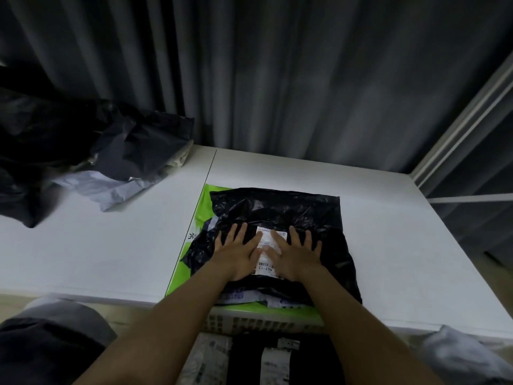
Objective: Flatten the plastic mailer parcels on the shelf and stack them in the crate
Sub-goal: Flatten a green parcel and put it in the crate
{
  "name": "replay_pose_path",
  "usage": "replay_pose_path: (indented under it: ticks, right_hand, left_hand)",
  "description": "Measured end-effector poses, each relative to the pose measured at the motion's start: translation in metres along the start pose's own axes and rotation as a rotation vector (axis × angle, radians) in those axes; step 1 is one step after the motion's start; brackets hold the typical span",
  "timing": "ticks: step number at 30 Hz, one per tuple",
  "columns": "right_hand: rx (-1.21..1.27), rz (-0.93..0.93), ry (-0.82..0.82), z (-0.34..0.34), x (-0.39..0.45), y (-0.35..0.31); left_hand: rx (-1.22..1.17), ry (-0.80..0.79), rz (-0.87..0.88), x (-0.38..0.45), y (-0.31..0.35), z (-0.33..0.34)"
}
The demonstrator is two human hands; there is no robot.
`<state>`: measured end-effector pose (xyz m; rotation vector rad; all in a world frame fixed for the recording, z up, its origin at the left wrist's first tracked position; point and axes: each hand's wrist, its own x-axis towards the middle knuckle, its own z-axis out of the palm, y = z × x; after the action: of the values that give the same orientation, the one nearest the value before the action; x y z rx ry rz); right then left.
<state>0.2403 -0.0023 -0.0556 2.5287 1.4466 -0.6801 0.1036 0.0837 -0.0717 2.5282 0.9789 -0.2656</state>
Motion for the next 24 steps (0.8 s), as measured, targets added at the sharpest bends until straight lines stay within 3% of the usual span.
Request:
replay_pose_path:
  ticks: [2, 5, 9, 13, 18, 24]
  right_hand:
    - [-0.098, 0.002, 0.129, -0.021, -0.002, -0.007]
    - [-0.146, -0.140, 0.458, -0.043, -0.001, -0.024]
    - [0.034, -0.339, 0.641, -0.062, 0.021, -0.066]
    - [-0.028, -0.403, 0.625, -0.070, 0.051, -0.107]
    - [-0.136, -0.302, 0.459, -0.076, 0.086, -0.126]
    - [-0.109, -0.319, 0.577, -0.083, 0.107, -0.126]
  left_hand:
    - [-0.005, 0.088, 0.055, -0.006, -0.001, -0.013]
    - [0.075, 0.313, 0.080, -0.018, -0.005, -0.028]
    - [0.073, 0.489, -0.103, -0.036, -0.028, -0.039]
    - [-0.088, 0.434, -0.233, -0.040, -0.056, -0.037]
    - [-0.199, 0.341, -0.222, -0.032, -0.076, -0.029]
    - [-0.228, 0.354, -0.163, -0.022, -0.090, -0.034]
